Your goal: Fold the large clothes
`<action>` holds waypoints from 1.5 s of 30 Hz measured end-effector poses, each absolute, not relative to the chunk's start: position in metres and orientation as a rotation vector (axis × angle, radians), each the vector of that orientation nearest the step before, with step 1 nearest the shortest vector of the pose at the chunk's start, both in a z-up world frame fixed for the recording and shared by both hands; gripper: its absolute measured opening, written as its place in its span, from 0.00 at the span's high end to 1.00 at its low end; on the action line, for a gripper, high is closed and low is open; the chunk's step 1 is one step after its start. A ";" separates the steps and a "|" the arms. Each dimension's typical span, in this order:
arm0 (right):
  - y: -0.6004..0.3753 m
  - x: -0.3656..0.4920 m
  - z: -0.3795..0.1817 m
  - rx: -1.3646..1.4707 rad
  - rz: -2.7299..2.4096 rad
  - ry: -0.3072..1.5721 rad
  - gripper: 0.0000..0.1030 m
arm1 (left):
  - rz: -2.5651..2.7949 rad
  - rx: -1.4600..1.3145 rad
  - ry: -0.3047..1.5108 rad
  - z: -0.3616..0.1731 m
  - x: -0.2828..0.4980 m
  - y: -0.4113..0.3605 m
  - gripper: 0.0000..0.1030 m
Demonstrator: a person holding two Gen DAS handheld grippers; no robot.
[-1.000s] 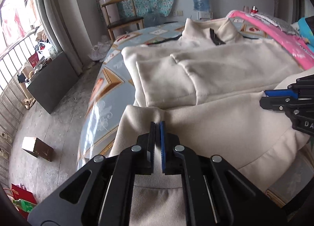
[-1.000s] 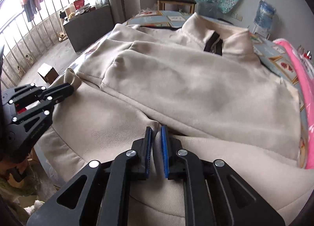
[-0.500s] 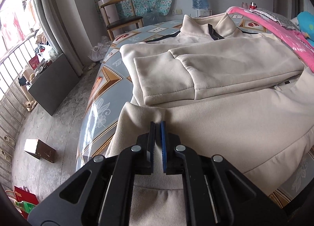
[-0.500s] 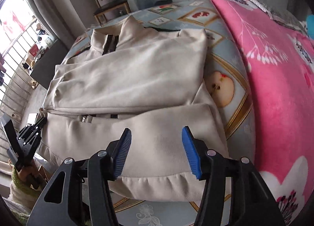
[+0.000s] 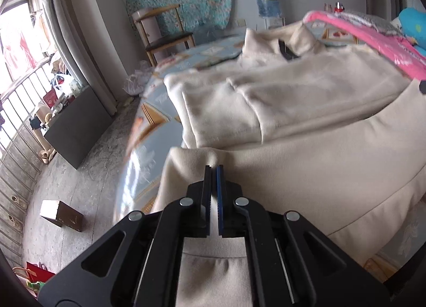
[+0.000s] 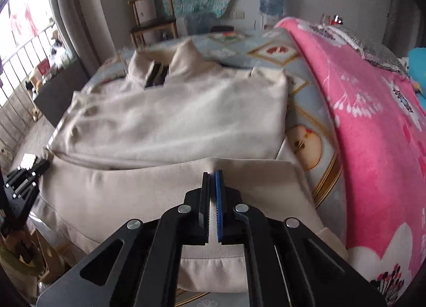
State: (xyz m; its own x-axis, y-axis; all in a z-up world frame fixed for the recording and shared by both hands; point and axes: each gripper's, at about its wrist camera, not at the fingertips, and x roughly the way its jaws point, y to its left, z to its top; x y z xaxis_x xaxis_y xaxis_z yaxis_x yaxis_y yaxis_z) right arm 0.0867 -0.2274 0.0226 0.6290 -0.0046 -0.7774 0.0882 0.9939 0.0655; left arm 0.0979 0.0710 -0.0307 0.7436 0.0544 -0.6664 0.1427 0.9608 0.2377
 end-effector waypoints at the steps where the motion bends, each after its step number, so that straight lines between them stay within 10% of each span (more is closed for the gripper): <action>1: -0.230 0.082 0.035 0.116 -0.069 0.838 0.96 | -0.042 0.282 0.706 -0.021 0.096 0.071 0.97; 11: -0.242 0.112 -0.038 0.050 -0.206 0.941 0.97 | -0.033 0.406 0.748 -0.051 0.124 0.055 0.97; 25: -0.159 0.093 0.009 0.169 0.366 0.936 0.90 | -0.023 0.398 0.749 -0.050 0.123 0.054 0.97; 45: -0.118 0.139 -0.040 0.173 0.483 1.084 0.90 | -0.148 -0.099 0.863 -0.025 0.080 0.136 0.91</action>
State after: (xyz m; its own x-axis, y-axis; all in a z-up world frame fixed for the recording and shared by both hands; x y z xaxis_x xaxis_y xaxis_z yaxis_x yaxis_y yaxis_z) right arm 0.1394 -0.1183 -0.0399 0.3767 0.4582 -0.8051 -0.2924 0.8835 0.3660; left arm 0.0804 0.1363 -0.0255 0.6408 -0.1698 -0.7487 0.0895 0.9851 -0.1469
